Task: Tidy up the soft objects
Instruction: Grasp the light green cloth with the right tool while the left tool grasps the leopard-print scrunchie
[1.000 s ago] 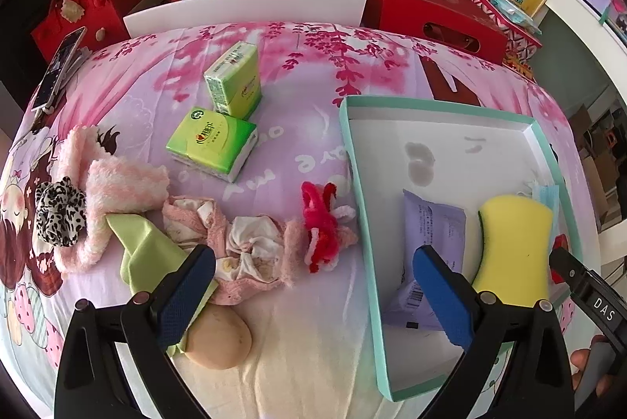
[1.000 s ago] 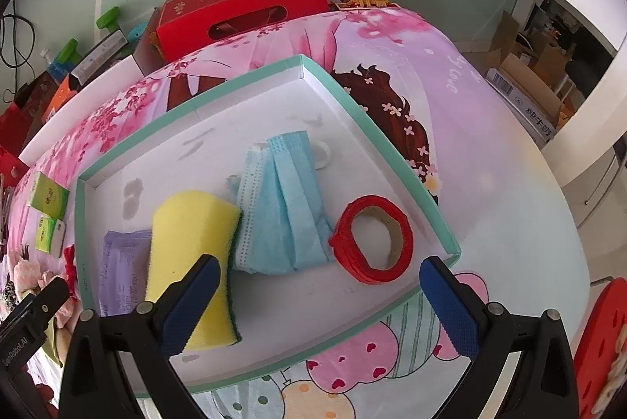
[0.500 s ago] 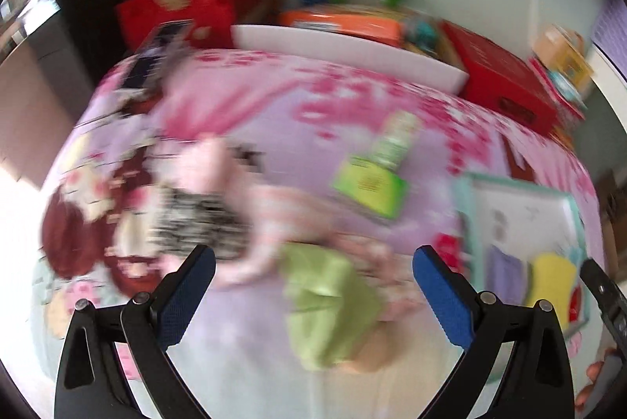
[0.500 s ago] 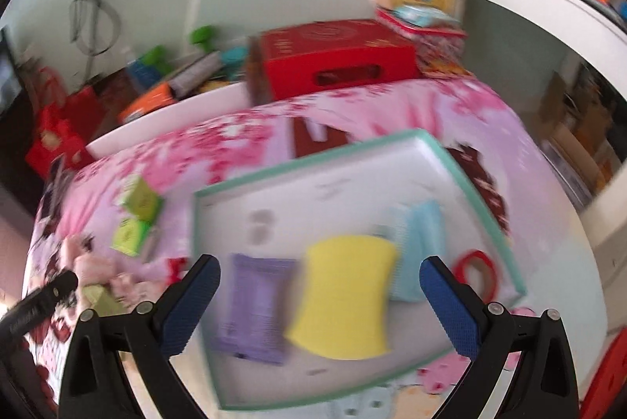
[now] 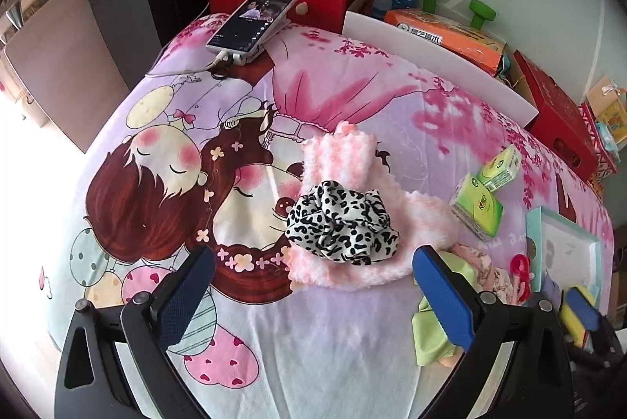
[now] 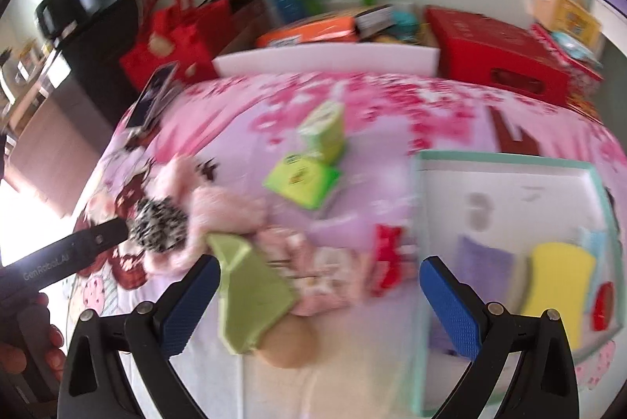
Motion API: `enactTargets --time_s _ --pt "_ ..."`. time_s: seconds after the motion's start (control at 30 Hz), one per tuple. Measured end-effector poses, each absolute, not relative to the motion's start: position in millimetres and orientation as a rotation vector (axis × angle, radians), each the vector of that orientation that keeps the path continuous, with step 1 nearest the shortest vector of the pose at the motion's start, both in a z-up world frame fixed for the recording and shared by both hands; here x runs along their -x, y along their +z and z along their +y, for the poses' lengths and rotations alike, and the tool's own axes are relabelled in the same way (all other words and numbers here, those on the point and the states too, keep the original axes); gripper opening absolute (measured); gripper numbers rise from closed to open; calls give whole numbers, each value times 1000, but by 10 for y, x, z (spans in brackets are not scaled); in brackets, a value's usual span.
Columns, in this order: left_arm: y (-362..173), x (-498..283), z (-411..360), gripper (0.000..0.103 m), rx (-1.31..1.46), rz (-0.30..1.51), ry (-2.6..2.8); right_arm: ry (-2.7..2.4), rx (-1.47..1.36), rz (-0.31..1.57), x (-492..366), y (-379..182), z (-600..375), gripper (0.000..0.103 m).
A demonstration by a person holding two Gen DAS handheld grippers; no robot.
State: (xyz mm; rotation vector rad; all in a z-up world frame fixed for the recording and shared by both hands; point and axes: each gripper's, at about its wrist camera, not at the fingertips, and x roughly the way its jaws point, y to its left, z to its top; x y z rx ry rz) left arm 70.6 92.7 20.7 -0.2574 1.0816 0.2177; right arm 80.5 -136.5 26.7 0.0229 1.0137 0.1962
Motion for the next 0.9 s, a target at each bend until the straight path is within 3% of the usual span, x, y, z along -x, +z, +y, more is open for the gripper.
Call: enactTargets --time_s 0.23,0.43,0.47,0.57,0.63,0.77,0.83,0.9 --pt "-35 -796 1025 101 342 1139 165 240 75 1075 -807 -12 -954 102" --pt "-151 -891 983 99 329 1166 155 250 128 1112 -796 -158 -840 96" --pt "-161 -903 985 99 329 1165 151 255 135 1115 -789 -174 -821 91" --pt "-211 -958 977 90 342 1173 132 262 150 1125 -798 -214 -769 81" --pt "-246 -978 989 76 351 1181 130 267 161 1132 -792 -239 -748 73" --pt "-294 -1005 1030 65 386 1188 125 266 176 1135 -791 -263 -729 53" --pt "-313 -1018 1037 51 400 1187 113 262 181 1137 -798 -280 -737 45" --pt "-327 -1034 1039 47 416 1185 99 261 173 1143 -806 -297 -754 36"
